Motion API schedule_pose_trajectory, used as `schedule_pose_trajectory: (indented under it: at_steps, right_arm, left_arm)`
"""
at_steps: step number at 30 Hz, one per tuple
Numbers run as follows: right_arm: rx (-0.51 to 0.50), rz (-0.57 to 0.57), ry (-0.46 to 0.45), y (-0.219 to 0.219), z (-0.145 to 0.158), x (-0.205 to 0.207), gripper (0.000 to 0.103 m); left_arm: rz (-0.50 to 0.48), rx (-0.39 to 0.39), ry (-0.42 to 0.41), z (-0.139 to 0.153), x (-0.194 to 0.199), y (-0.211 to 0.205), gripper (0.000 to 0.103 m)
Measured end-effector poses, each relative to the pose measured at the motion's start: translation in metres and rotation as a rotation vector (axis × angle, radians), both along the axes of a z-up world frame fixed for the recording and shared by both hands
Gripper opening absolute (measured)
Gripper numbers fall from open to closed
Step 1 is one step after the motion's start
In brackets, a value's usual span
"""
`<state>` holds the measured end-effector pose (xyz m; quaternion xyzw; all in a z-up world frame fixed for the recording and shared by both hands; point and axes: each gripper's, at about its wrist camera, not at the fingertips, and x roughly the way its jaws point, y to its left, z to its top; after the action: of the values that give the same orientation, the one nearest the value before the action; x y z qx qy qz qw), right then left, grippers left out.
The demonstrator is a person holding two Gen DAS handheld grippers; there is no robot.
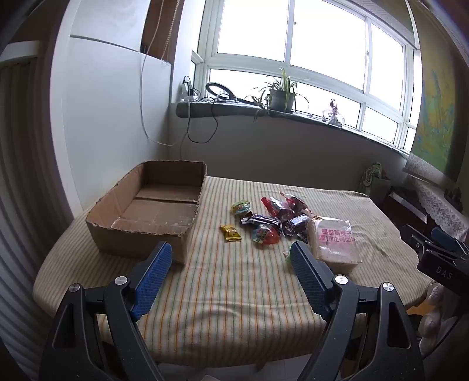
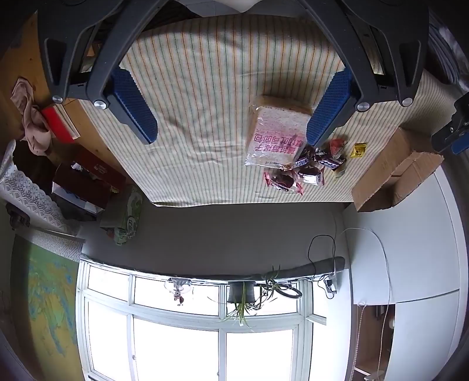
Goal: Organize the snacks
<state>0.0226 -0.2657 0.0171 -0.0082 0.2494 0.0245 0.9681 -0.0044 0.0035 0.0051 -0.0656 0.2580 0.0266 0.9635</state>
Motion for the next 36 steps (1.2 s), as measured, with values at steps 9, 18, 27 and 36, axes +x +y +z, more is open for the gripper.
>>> schedule_pose_trajectory:
  at_steps: [9, 18, 27, 36]
  right_arm:
    - [0.001, 0.002, 0.005, 0.0012, -0.0008, 0.0002, 0.103]
    - [0.002, 0.002, 0.007, 0.0011, -0.0010, 0.0010, 0.103]
    - [0.003, 0.001, 0.004, 0.0016, -0.0016, 0.0011, 0.103]
    - [0.004, 0.002, 0.008, 0.0016, -0.0015, 0.0011, 0.103]
  left_arm:
    - [-0.003, -0.005, -0.002, -0.0013, 0.0003, -0.0003, 0.083]
    - [-0.003, -0.005, -0.006, -0.0012, 0.0001, -0.0009, 0.083]
    - [-0.003, -0.008, -0.005, -0.0021, 0.0001, -0.0014, 0.083]
    - [-0.005, -0.008, -0.006, -0.0024, -0.0001, -0.0022, 0.083]
